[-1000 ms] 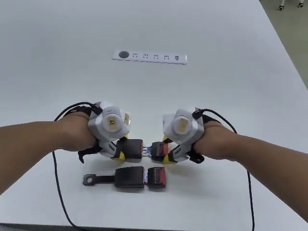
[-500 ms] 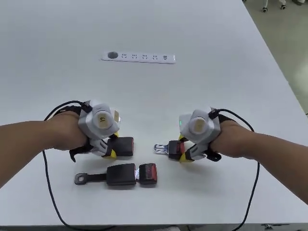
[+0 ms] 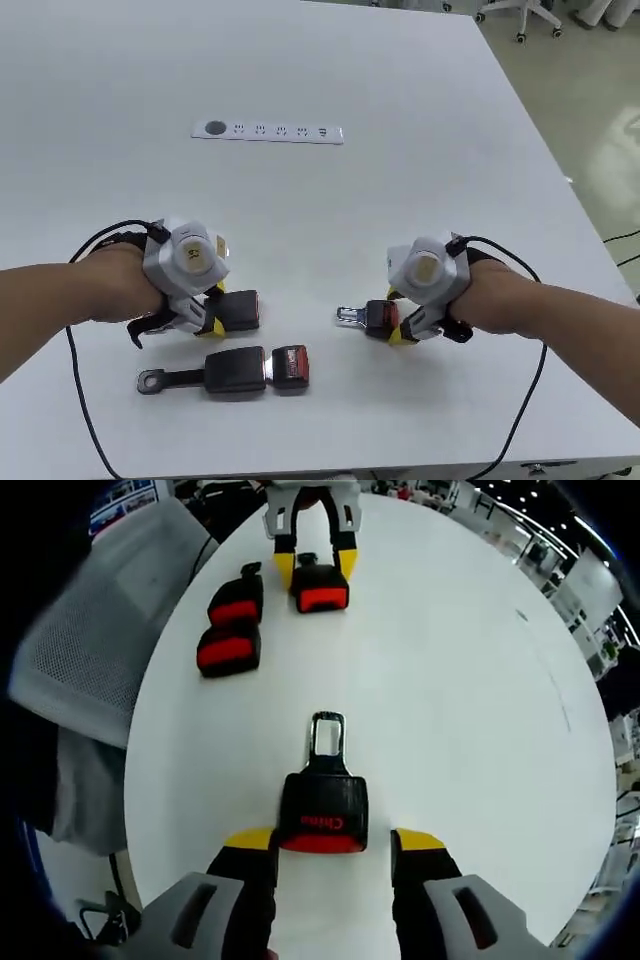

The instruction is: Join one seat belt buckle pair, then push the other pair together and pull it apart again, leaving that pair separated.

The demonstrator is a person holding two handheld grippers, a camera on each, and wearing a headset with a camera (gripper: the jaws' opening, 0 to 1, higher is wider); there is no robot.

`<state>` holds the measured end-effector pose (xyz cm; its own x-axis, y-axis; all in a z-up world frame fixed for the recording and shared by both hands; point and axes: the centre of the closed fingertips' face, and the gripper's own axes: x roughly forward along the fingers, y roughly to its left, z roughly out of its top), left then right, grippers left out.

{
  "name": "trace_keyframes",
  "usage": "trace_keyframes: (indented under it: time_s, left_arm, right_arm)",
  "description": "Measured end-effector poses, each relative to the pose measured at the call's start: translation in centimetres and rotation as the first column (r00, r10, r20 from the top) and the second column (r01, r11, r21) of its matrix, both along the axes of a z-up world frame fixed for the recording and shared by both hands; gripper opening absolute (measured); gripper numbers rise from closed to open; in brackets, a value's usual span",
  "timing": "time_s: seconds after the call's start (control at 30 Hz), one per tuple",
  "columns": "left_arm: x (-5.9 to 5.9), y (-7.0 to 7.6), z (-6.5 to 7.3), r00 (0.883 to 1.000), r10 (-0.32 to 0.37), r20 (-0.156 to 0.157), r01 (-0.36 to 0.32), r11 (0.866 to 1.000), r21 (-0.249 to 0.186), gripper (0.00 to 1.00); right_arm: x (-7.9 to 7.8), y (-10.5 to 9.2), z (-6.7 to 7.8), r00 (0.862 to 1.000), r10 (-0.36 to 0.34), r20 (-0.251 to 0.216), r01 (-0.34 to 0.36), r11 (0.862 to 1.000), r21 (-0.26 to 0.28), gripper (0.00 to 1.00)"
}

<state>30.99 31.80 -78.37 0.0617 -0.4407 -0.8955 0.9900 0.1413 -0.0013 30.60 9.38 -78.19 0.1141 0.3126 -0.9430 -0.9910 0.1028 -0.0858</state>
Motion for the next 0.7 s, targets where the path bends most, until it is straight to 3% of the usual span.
trace_keyframes:
  time_s: [0.03, 0.13, 0.23, 0.3, 0.4, 0.47, 0.53, 0.57, 0.63, 0.7]
  left_arm:
    - [0.0, 0.2, 0.0, 1.0, 0.006, 0.008, -0.006, 1.0, 0.006, 0.34]
    - [-0.1, 0.8, 0.0, 0.999, 0.039, 0.02, -0.039, 0.999, 0.014, 0.35]
    - [-0.4, 1.6, 0.6, 0.998, 0.057, 0.039, -0.057, 0.998, 0.002, 0.36]
    - [-0.2, 1.9, 1.1, 0.994, 0.096, 0.053, -0.095, 0.995, -0.03, 0.37]
    - [-0.5, 2.3, 2.9, 0.98, 0.19, 0.051, -0.185, 0.978, -0.101, 0.39]
    - [-1.2, 3.0, 4.2, 0.968, 0.248, 0.048, -0.239, 0.961, -0.138, 0.42]
    - [-2.1, 3.7, 4.3, 0.961, 0.273, 0.046, -0.262, 0.951, -0.161, 0.45]
    - [-2.5, 4.1, 4.8, 0.96, 0.276, 0.056, -0.263, 0.95, -0.166, 0.47]
    - [-2.3, 5.1, 4.9, 0.943, 0.308, 0.122, -0.283, 0.941, -0.187, 0.6]
    - [-3.6, 5.9, 5.1, 0.939, 0.331, 0.094, -0.309, 0.931, -0.195, 0.65]
  right_arm:
    - [0.3, 0.2, 0.2, 0.999, -0.019, 0.029, 0.019, 1.0, 0.013, 0.45]
    - [-0.3, 0.4, 0.7, 0.999, -0.046, 0.016, 0.045, 0.998, 0.045, 0.44]
    - [-0.9, 0.6, 1.7, 0.998, -0.056, 0.042, 0.053, 0.996, 0.066, 0.47]
    - [-1.2, 0.8, 2.3, 0.995, -0.073, 0.063, 0.068, 0.994, 0.083, 0.51]
    - [-2.0, 1.5, 3.8, 0.988, -0.102, 0.116, 0.088, 0.989, 0.114, 0.61]
    - [-2.7, 1.8, 4.1, 0.983, -0.147, 0.108, 0.13, 0.979, 0.156, 0.62]
    - [-3.7, 2.1, 4.4, 0.98, -0.172, 0.102, 0.151, 0.972, 0.181, 0.61]
    - [-4.1, 2.2, 4.5, 0.978, -0.181, 0.103, 0.159, 0.969, 0.19, 0.61]
    - [-4.7, 2.3, 4.3, 0.976, -0.19, 0.105, 0.166, 0.966, 0.199, 0.6]
    - [-5.6, 2.5, 4.4, 0.973, -0.201, 0.114, 0.174, 0.962, 0.21, 0.6]
